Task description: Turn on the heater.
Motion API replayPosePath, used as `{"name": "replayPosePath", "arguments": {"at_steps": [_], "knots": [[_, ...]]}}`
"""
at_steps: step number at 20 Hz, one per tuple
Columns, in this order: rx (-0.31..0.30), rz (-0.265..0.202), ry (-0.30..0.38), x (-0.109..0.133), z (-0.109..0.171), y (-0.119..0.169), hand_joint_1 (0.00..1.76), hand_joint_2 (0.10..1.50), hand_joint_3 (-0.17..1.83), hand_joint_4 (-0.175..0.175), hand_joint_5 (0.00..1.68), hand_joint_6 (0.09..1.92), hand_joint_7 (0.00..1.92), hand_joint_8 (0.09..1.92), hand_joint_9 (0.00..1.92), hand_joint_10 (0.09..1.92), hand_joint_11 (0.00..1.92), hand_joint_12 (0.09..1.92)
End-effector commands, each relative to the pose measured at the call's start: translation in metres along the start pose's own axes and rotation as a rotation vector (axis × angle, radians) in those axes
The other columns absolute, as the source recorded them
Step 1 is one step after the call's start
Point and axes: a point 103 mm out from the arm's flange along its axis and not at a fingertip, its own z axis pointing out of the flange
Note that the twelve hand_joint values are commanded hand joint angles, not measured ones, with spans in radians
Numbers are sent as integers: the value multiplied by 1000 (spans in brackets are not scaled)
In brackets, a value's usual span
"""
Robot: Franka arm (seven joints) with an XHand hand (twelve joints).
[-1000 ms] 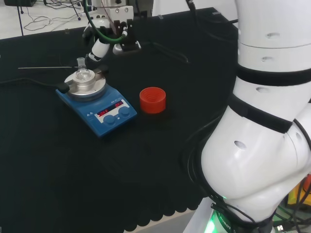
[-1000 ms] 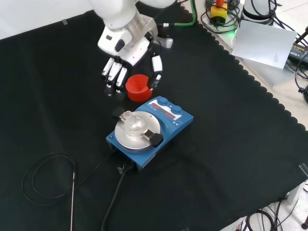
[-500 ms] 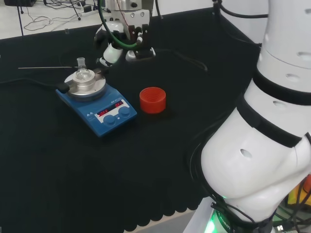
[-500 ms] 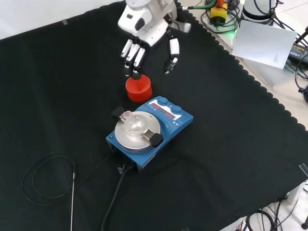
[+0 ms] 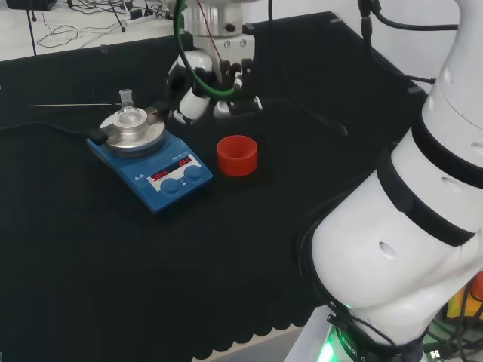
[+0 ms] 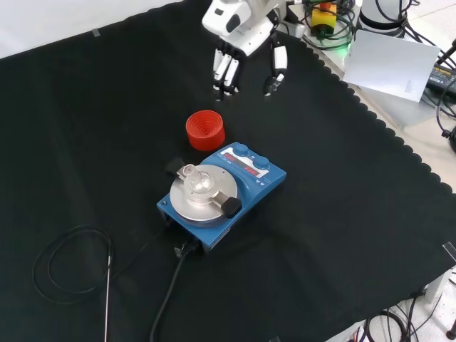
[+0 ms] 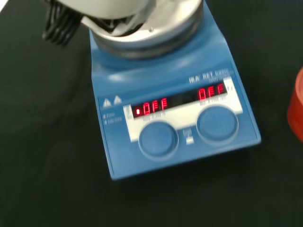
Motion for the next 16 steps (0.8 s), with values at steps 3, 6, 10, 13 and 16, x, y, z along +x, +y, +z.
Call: {"name": "replayPosePath", "arguments": {"at_steps": [3,6,10,13,16], "knots": [[39,49,30,5,23,-24,955,630,711,-39,446,368,934,762,1181,496,892,1173],[55,46,17,10,26,-27,958,629,713,-40,423,355,1013,798,1232,513,893,1171],[101,50,-3,16,32,-28,986,633,714,-56,412,321,1146,935,1376,565,1066,1027],[123,55,-15,19,35,-29,1020,644,698,-75,405,282,1223,1092,1490,676,1315,842],[141,59,-25,19,37,-30,1039,654,683,-87,411,249,1292,1218,1538,848,1481,739]]}}
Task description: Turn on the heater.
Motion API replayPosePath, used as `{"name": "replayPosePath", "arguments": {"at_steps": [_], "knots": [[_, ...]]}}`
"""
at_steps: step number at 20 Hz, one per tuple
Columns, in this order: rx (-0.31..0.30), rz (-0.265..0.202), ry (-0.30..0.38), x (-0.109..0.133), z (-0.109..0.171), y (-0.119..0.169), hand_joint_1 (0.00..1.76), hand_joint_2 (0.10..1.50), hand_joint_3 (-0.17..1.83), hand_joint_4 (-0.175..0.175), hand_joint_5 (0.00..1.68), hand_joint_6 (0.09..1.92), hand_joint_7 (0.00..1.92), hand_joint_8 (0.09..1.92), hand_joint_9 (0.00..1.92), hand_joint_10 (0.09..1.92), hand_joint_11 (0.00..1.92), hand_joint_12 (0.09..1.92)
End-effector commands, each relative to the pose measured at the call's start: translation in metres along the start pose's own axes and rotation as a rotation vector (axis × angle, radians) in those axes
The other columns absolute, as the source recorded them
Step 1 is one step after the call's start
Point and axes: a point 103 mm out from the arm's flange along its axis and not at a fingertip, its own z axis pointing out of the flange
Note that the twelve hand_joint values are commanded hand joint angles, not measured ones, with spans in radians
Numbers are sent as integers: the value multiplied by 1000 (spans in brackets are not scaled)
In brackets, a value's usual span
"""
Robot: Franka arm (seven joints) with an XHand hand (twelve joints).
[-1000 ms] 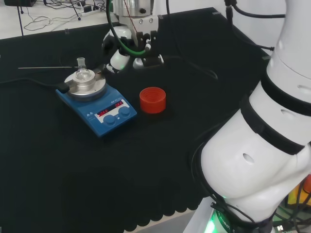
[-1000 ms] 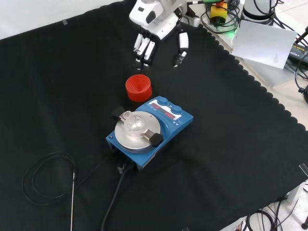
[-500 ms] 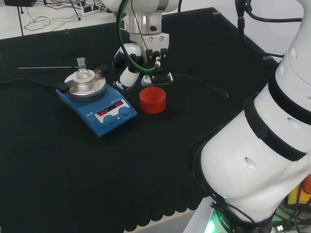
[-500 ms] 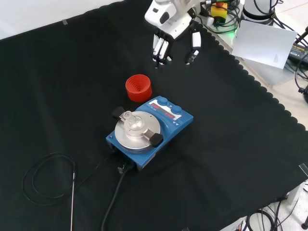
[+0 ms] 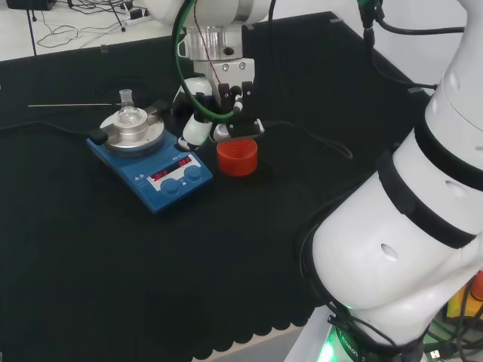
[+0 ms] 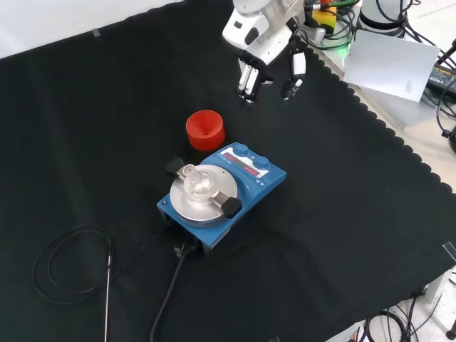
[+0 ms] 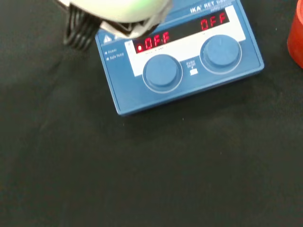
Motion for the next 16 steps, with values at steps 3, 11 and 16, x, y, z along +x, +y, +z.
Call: {"name": "replayPosePath", "arguments": {"at_steps": [3,11,16], "knots": [[41,9,-29,5,5,-3,1046,659,676,-92,423,229,1337,1321,1554,1012,1562,722],[83,17,-37,1,11,-5,1063,671,671,-94,446,216,1429,1519,1620,1268,1674,787],[134,16,-50,-2,19,-5,1155,692,685,-96,477,245,1446,1560,1614,1300,1643,801]]}}
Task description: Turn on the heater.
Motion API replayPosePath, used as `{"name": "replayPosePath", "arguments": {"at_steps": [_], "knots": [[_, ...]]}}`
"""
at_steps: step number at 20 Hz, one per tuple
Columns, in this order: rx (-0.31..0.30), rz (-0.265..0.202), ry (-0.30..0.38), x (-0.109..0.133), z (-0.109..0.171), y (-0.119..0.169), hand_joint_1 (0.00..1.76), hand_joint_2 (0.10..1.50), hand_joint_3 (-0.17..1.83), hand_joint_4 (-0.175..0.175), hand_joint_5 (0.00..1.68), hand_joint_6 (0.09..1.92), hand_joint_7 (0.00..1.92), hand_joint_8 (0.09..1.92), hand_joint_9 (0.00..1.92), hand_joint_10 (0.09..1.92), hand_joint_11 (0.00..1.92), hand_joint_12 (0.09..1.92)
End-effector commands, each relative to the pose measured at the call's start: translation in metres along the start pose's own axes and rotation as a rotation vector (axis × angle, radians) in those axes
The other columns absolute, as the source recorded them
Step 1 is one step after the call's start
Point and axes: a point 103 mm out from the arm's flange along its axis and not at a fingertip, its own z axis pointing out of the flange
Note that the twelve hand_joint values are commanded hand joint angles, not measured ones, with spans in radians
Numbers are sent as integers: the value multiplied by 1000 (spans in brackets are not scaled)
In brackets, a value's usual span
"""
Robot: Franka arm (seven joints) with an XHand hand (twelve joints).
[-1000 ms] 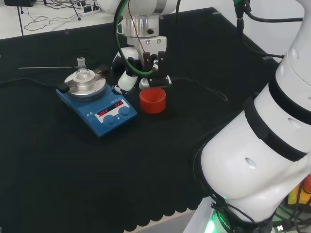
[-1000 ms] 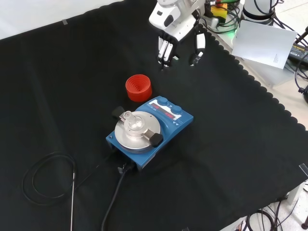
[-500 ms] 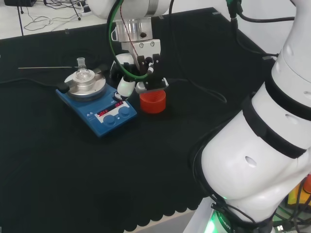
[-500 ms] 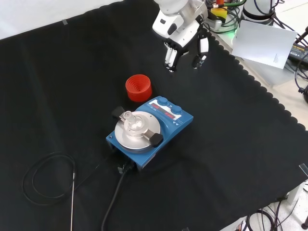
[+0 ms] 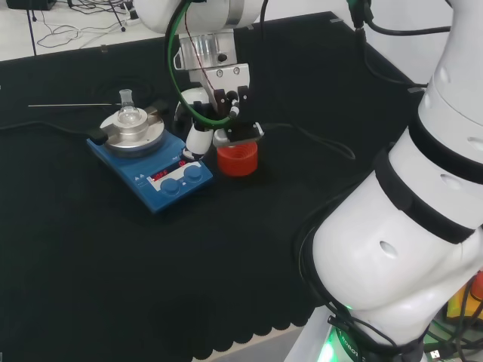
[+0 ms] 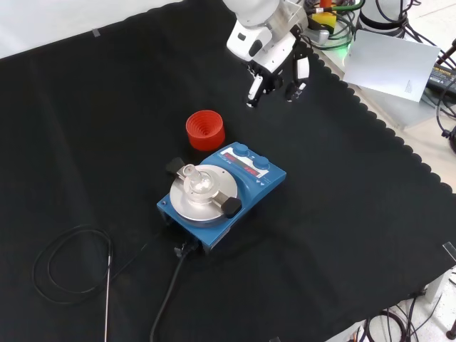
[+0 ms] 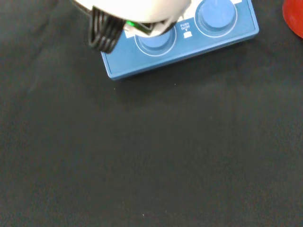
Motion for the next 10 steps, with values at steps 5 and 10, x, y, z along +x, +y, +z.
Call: {"name": "replayPosePath", "arguments": {"at_steps": [5,10], "knots": [[130,-19,-24,1,15,2,1323,674,853,-76,421,417,1432,1627,1572,1339,1337,1051],[175,-35,-33,8,24,6,1366,645,952,-54,334,473,1443,1655,1590,1346,1272,1153]]}}
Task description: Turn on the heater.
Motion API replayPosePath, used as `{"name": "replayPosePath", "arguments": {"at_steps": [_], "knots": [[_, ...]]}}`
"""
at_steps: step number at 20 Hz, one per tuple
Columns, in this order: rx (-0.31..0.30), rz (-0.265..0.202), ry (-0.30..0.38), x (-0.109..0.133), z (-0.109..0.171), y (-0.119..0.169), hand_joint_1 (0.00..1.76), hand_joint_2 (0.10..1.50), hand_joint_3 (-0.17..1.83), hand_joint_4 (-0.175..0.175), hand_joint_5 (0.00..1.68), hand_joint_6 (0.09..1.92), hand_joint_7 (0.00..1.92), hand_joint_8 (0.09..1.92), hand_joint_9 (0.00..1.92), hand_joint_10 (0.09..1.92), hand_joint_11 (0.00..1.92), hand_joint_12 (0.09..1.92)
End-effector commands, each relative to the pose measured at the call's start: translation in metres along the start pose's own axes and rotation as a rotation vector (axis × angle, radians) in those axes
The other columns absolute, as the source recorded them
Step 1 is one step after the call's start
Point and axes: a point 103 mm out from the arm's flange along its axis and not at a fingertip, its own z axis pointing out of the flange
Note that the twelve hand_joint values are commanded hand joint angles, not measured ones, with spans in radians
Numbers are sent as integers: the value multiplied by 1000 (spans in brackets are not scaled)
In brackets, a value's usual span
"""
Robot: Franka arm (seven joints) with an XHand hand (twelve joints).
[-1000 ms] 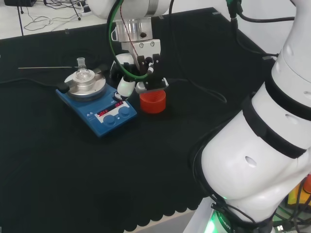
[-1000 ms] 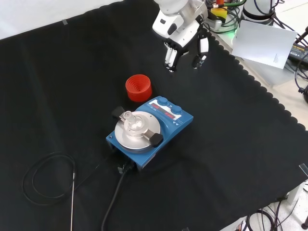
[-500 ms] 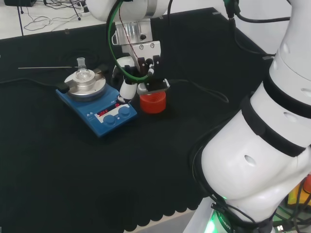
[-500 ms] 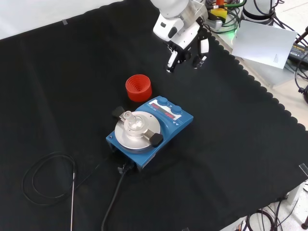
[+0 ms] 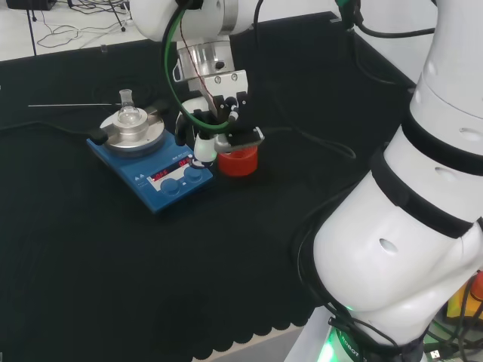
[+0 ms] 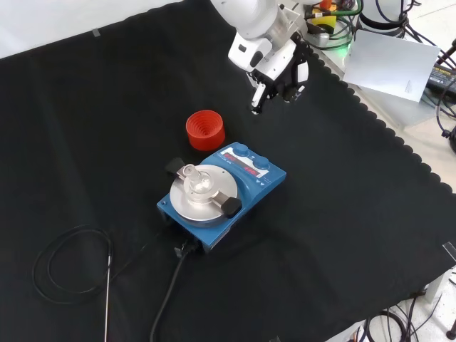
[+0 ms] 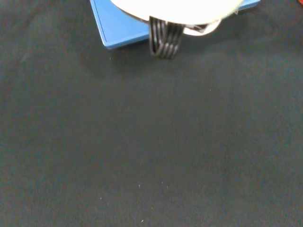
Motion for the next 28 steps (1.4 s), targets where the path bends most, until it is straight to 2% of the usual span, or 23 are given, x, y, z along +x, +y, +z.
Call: {"name": "replayPosePath", "arguments": {"at_steps": [1,15,28], "knots": [[104,-29,-21,10,13,6,1368,644,957,-52,324,471,1446,1656,1591,1347,1270,1158],[167,-72,-23,23,29,31,1379,611,1031,-35,299,354,1455,1666,1601,1352,1257,1197],[212,-72,-26,21,40,44,1378,611,1035,-33,315,321,1457,1668,1602,1353,1259,1198]]}}
